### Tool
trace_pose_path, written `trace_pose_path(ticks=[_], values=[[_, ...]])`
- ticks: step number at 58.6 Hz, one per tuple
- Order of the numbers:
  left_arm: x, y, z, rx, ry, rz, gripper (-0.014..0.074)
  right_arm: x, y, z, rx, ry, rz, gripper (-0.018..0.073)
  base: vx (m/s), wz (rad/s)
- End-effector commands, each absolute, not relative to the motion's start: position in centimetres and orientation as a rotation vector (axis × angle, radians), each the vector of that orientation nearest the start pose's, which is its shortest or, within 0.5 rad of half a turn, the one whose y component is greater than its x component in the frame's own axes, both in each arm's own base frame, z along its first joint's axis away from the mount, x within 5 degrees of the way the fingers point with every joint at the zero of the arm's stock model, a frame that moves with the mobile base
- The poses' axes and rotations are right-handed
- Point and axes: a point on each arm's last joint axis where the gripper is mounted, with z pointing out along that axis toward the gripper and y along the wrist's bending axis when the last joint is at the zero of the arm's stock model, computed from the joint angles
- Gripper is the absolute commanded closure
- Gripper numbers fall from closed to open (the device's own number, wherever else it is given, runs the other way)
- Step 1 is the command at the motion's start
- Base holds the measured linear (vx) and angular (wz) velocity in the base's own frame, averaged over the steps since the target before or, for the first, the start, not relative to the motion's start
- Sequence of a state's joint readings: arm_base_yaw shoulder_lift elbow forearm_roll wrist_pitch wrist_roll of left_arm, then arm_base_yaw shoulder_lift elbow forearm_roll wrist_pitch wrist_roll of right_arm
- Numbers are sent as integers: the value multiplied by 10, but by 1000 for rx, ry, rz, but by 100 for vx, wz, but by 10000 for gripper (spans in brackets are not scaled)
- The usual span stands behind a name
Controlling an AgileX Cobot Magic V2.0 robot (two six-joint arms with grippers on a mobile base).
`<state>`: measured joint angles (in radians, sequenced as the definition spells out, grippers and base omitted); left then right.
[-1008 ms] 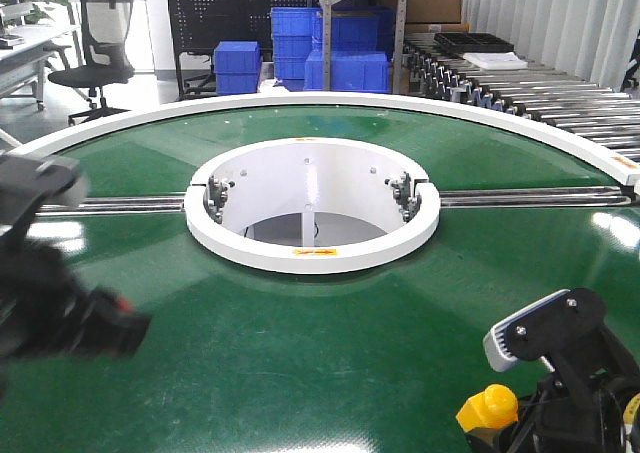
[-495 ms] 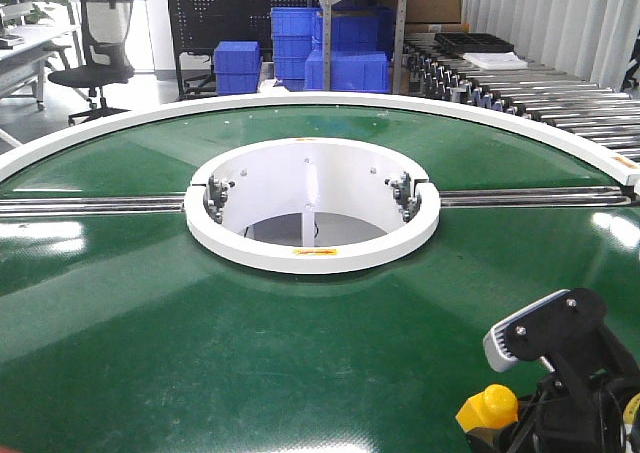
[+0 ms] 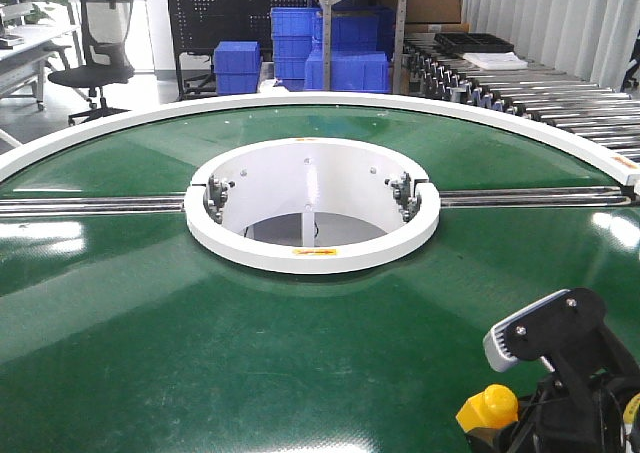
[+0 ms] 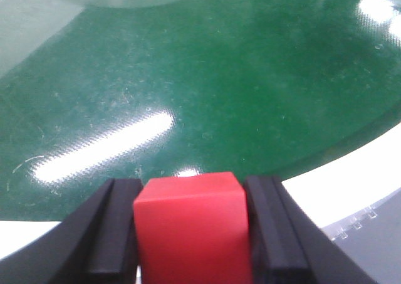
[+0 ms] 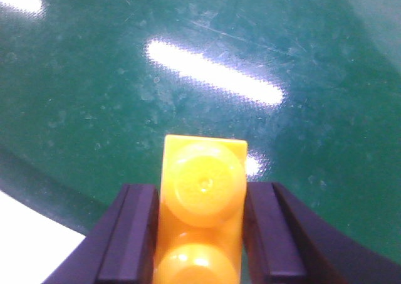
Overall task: Pick red and yellow blocks into blue bin
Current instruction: 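Drive away from the green table holding both blocks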
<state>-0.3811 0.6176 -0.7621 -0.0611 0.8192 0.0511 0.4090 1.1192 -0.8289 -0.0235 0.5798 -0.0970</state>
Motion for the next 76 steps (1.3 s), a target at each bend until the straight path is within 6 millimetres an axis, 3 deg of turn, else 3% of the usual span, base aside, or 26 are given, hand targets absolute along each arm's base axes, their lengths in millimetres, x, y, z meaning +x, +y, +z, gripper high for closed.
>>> trace_pose_path(ticks=[1, 76], values=[[100, -45, 359, 425, 2034, -284, 263, 209, 89, 319, -592, 2163, 132, 368, 0, 0], [100, -45, 359, 425, 2034, -284, 263, 209, 89, 319, -592, 2163, 132, 368, 0, 1]])
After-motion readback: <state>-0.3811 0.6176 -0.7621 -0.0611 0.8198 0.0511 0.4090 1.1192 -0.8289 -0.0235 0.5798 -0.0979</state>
